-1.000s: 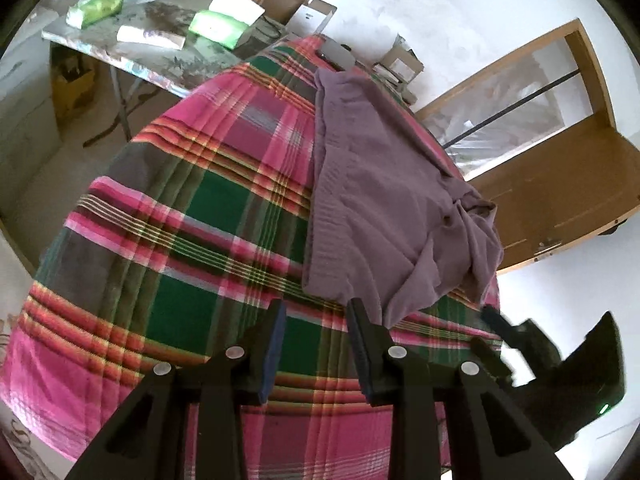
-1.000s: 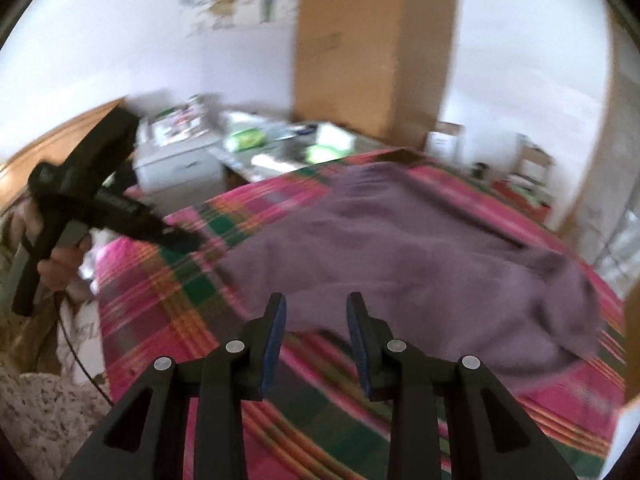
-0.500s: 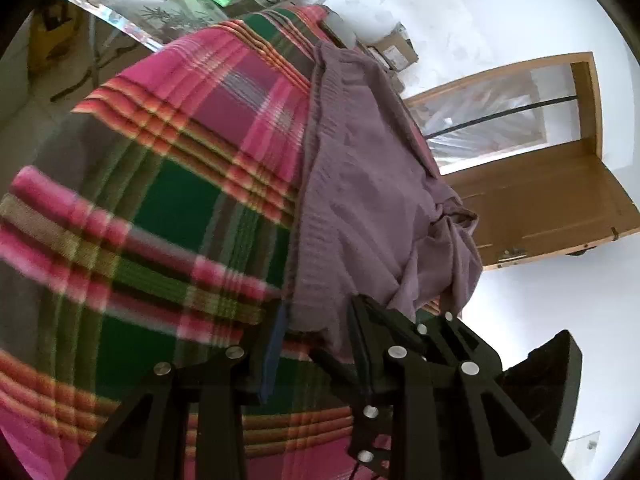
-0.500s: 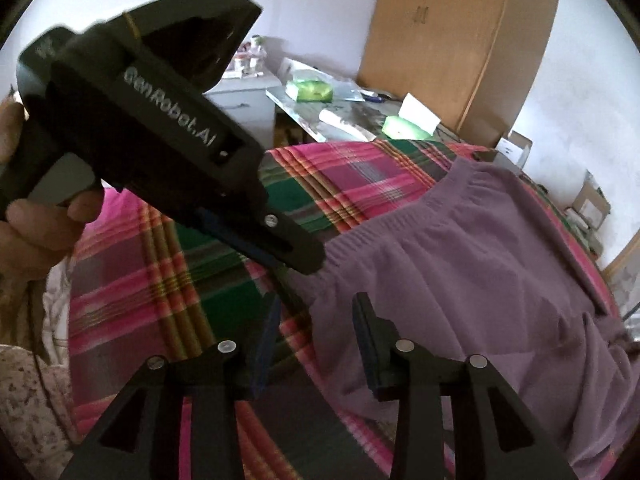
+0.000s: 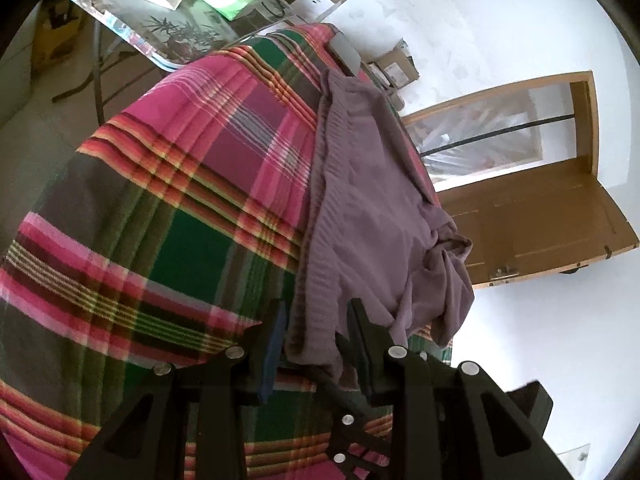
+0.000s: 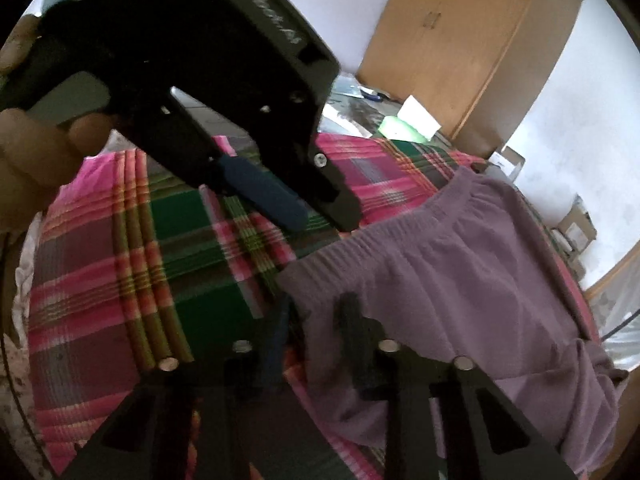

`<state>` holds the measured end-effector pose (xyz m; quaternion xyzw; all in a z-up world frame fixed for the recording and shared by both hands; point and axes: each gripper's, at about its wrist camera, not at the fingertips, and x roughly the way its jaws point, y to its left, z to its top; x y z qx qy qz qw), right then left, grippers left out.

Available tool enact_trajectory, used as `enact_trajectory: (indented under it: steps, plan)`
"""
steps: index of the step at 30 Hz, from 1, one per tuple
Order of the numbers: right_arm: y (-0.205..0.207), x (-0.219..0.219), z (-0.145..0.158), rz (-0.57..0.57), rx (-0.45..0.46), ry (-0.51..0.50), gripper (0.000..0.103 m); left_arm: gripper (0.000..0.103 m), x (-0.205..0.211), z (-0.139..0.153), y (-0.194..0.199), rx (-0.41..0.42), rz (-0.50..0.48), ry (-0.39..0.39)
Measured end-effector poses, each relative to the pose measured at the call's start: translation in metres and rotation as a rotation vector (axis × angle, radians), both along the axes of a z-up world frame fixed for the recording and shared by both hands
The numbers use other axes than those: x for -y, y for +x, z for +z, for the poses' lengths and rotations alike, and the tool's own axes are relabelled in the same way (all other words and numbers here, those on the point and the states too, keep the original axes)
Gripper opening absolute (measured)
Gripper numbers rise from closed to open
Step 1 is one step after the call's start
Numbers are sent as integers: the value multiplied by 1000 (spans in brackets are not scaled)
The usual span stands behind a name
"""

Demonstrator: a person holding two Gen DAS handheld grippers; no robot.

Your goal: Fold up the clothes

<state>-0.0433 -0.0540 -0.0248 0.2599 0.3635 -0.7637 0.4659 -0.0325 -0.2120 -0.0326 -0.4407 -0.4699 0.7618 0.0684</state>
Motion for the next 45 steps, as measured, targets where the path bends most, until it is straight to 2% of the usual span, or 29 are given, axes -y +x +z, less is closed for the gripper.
enact_trajectory:
  steps: [3, 7, 10, 17, 20, 21, 27, 28, 29, 36, 37, 38, 39, 41, 42, 45]
  plan:
    - [0, -3, 5, -25, -19, -29, 11, 33, 7, -1, -3, -1, 14, 2]
    - [-1, -14, 24, -82, -30, -122, 9, 36, 15, -5, -9, 1, 23, 28]
    - [-4, -22, 36, -114, -2, -183, 9, 37, 15, -9, -16, 0, 22, 73]
    - [-16, -26, 39, -160, 67, -239, 9, 39, -8, -21, -34, 17, -102, 167]
    - [-14, -26, 38, -170, 58, -238, 9, 31, -12, -23, -37, 15, -126, 183]
    - [-13, -27, 37, -171, 55, -232, 9, 24, -12, -23, -37, 11, -131, 187]
    - [-10, -18, 31, -161, 13, -201, 24, 22, -12, -11, -38, -35, -140, 178]
    - [-9, -17, 31, -155, -8, -199, 30, 22, -11, -9, -39, -38, -141, 181]
    - [-7, -15, 28, -150, -30, -188, 41, 22, -12, -9, -39, -38, -140, 185]
    - [-1, 4, 15, -125, -161, -108, 43, 22, -3, -8, -32, -37, -125, 184]
    - [0, 5, 15, -127, -168, -110, 37, 22, -1, -8, -31, -41, -121, 181]
    - [0, 6, 14, -136, -178, -110, 18, 22, 1, -8, -30, -47, -115, 178]
    - [1, 7, 13, -146, -191, -103, 13, 22, 3, -8, -29, -53, -109, 176]
    - [0, 7, 13, -157, -196, -100, 9, 25, 9, -9, -28, -73, -89, 188]
    - [-1, 6, 13, -162, -194, -105, 9, 30, 12, -10, -27, -86, -77, 200]
    - [-1, 3, 16, -179, -189, -122, 7, 35, 20, -16, -28, -104, -40, 239]
